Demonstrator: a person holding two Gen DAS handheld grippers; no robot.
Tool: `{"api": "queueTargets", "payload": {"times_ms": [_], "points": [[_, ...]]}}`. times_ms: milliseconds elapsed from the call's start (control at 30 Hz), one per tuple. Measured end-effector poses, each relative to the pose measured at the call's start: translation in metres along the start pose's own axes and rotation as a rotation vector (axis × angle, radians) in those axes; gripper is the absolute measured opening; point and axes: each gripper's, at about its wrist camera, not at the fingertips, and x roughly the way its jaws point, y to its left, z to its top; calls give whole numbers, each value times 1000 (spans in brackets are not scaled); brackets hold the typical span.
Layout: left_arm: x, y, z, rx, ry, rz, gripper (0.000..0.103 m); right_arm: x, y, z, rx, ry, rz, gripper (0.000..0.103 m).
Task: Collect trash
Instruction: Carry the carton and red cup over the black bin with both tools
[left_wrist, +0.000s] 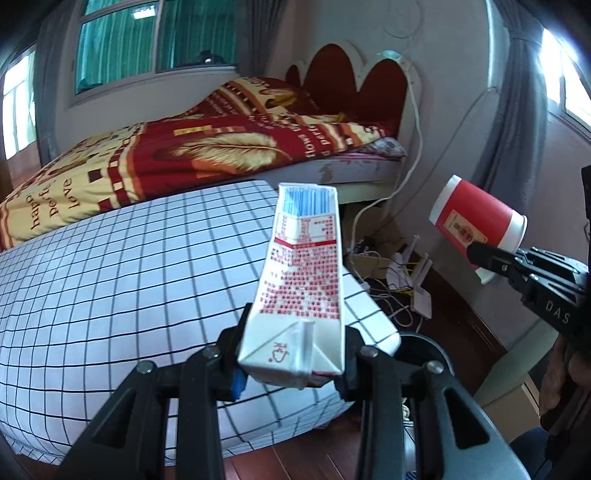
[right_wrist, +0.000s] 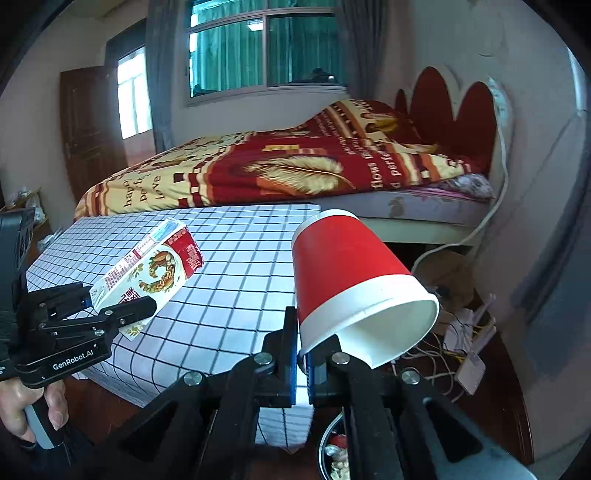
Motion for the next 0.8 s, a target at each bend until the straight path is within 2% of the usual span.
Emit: {"api": "queueTargets", "payload": {"times_ms": [300,800], "points": [[2,-37,-5,47,8,-54,37,-27,-34,-28,52,8,-58,4],[28,-107,-28,133,82,-162,37,-52,-94,-80,128,51,-152,4]]}}
